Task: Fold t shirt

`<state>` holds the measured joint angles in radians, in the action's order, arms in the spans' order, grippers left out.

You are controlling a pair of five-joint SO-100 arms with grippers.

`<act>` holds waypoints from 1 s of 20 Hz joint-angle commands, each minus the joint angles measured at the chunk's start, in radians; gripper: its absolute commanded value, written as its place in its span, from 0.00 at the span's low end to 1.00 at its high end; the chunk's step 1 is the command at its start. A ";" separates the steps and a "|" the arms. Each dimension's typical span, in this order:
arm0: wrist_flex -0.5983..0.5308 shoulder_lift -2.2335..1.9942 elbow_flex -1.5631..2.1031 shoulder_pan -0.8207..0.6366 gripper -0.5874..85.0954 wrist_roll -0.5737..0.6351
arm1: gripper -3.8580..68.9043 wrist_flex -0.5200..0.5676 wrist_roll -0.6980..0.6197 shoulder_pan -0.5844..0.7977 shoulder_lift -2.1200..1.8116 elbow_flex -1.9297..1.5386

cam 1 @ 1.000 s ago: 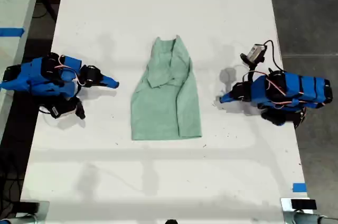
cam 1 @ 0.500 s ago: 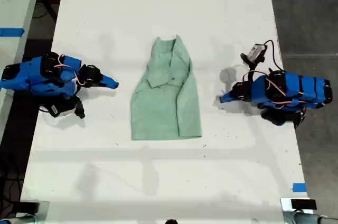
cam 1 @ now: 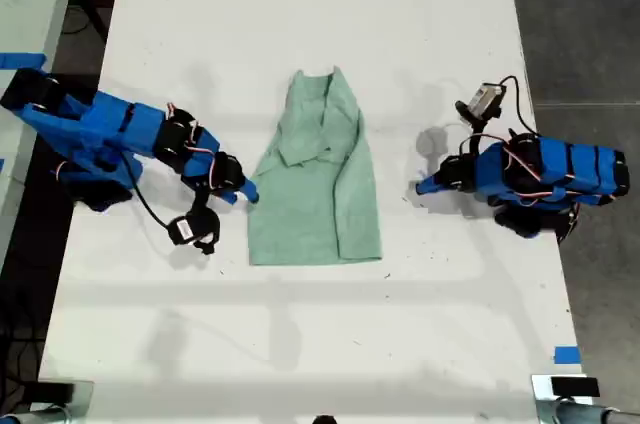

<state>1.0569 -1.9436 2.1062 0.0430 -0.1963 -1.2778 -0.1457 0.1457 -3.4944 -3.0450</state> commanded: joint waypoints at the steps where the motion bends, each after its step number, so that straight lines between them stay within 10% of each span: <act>1: -0.006 0.110 -0.129 0.015 0.22 -0.006 | 0.08 -0.017 -0.003 0.008 -0.012 -0.044; 8: -0.038 0.316 -0.167 -0.006 0.20 -0.012 | 0.08 -0.017 -0.003 0.008 -0.012 -0.044; 12: 0.006 0.468 -0.279 -0.006 0.01 -0.018 | 0.08 -0.017 -0.003 0.008 -0.012 -0.044; 20: 0.468 0.517 -0.923 0.025 0.00 0.014 | 0.08 -0.017 -0.003 0.008 -0.012 -0.044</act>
<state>1.4465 -1.4067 1.3990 0.0430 -0.2010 -1.2778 -0.1457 0.1457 -3.4944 -3.0450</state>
